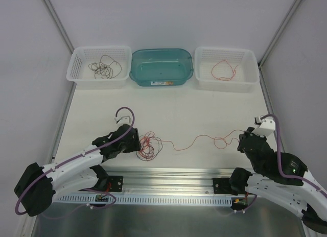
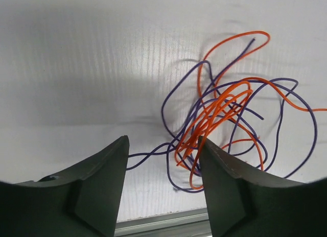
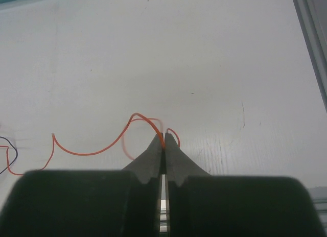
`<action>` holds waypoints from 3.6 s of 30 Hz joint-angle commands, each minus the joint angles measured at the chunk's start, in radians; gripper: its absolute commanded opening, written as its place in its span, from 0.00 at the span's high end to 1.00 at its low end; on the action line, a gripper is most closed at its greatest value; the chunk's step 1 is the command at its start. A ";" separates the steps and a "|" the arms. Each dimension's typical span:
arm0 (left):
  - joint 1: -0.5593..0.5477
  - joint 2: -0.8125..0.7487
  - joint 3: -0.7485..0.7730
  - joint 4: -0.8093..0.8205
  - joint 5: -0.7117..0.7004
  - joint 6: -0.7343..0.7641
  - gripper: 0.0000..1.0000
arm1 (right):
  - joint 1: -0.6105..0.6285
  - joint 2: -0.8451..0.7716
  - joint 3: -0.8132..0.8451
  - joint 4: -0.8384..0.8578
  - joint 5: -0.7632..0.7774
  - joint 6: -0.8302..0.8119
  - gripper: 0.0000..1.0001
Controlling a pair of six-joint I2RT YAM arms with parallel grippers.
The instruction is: Untangle the cables
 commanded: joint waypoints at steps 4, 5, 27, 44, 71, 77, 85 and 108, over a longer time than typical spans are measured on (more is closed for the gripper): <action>0.011 -0.068 0.026 -0.019 0.034 0.039 0.25 | -0.001 0.050 0.065 0.042 -0.052 -0.071 0.99; 0.011 -0.079 0.037 -0.017 0.055 0.045 0.22 | -0.002 0.059 0.073 0.056 -0.070 -0.089 0.99; -0.297 0.377 0.385 0.128 0.261 0.921 0.03 | -0.002 0.254 0.251 0.185 -0.331 -0.297 0.99; -0.316 0.585 0.430 0.331 0.225 1.214 0.16 | -0.002 0.212 0.228 0.195 -0.366 -0.290 0.99; -0.126 0.252 0.603 0.001 0.231 0.515 1.00 | -0.136 0.390 -0.033 0.480 -0.568 -0.211 0.42; -0.104 0.248 0.615 -0.003 0.280 0.389 1.00 | -0.026 0.357 -0.093 0.622 -0.587 -0.184 0.41; -0.105 0.217 0.629 -0.003 0.310 0.274 1.00 | 0.029 0.476 -0.231 0.960 -0.619 -0.089 0.42; -0.032 -0.020 0.584 -0.040 0.161 0.292 1.00 | -0.030 0.645 -0.412 1.129 -0.535 0.000 0.99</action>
